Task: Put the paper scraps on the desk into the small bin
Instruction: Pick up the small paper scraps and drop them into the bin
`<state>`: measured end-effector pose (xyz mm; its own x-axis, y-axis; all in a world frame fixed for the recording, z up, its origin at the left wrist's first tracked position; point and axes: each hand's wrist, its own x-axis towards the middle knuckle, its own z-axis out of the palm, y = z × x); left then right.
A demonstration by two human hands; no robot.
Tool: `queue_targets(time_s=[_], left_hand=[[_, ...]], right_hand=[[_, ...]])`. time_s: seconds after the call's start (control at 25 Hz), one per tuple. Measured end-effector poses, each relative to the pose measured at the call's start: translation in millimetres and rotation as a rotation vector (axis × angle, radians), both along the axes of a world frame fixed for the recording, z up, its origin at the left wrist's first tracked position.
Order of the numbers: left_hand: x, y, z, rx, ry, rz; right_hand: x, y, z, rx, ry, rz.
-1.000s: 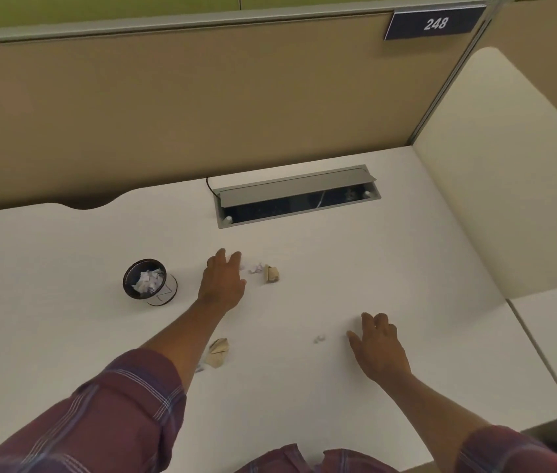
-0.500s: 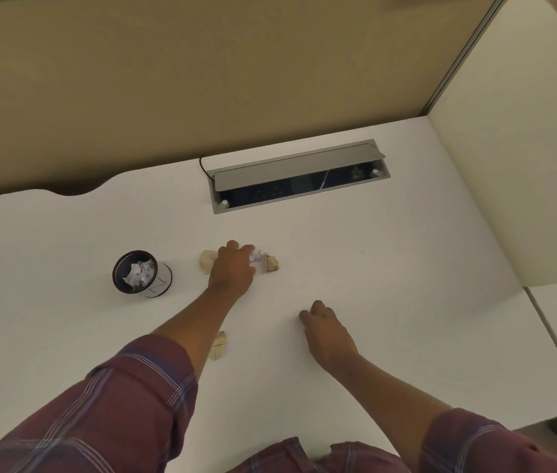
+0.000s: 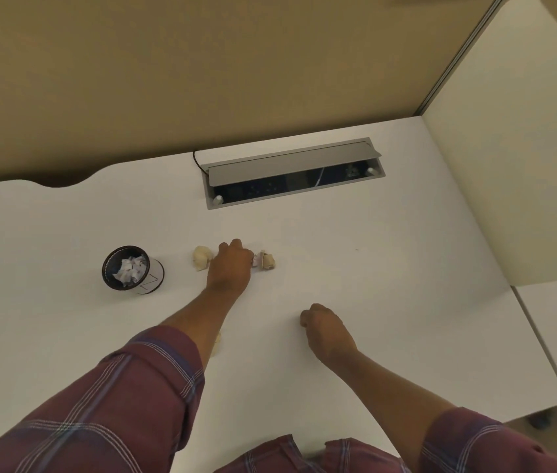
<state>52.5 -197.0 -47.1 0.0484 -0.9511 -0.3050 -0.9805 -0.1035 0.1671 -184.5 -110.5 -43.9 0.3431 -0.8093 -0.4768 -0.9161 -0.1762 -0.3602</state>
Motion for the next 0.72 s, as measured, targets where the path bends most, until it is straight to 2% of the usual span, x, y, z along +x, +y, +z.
queue_targets(time_s=[0.2,0.32,0.44,0.6,0.72], left_hand=[[17.4,23.4,0.9,-0.016,0.248,0.157],[25.8,51.3,6.4,-0.045,0.389,0.198],[36.2,82.5,13.3,-0.09,0.405,0.223],[58.1,116.6,24.0,-0.132,0.376,0.22],[80.0,141.0,32.7,-0.194,0.366,0.236]], right_hand=[[-0.7,-4.5,3.0,0.029,-0.049,-0.292],[4.7,-9.3,18.8,0.127,-0.3,-0.621],[18.1,-12.1,35.8,0.197,-0.575,-0.901],[52.9,-15.0,54.3,0.295,-0.877,-1.028],[88.0,-17.2,70.9,0.328,-0.983,-1.009]])
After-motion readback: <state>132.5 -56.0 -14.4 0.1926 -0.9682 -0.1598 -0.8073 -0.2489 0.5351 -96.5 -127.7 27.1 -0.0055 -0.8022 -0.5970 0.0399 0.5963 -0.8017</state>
